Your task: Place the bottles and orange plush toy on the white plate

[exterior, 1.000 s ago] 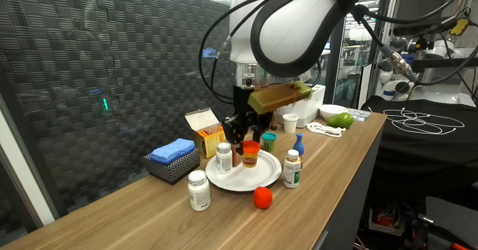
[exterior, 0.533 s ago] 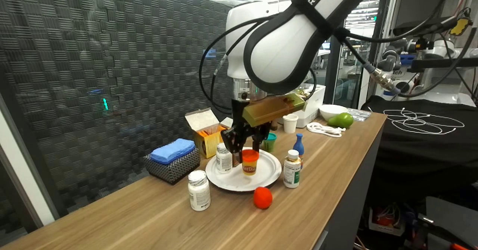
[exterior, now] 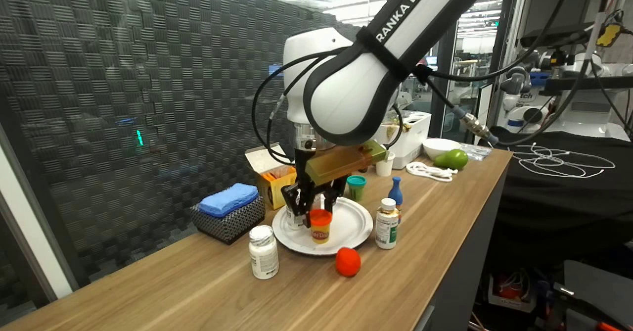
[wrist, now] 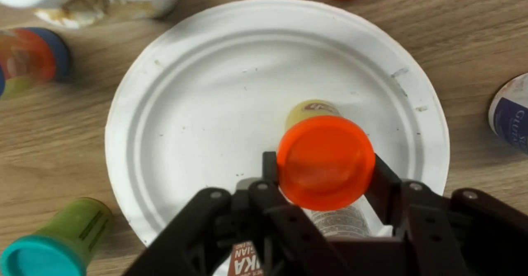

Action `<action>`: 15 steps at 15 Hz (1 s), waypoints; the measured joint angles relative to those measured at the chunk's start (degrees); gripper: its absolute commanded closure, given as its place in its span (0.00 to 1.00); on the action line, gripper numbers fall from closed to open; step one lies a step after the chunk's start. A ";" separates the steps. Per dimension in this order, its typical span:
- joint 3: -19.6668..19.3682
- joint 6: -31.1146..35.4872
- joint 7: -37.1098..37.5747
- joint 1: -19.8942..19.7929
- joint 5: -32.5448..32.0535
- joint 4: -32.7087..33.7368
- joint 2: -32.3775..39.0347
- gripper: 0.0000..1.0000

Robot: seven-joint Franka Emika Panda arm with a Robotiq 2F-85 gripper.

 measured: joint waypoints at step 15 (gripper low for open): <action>-2.23 -0.49 5.69 3.78 -0.31 4.74 3.07 0.21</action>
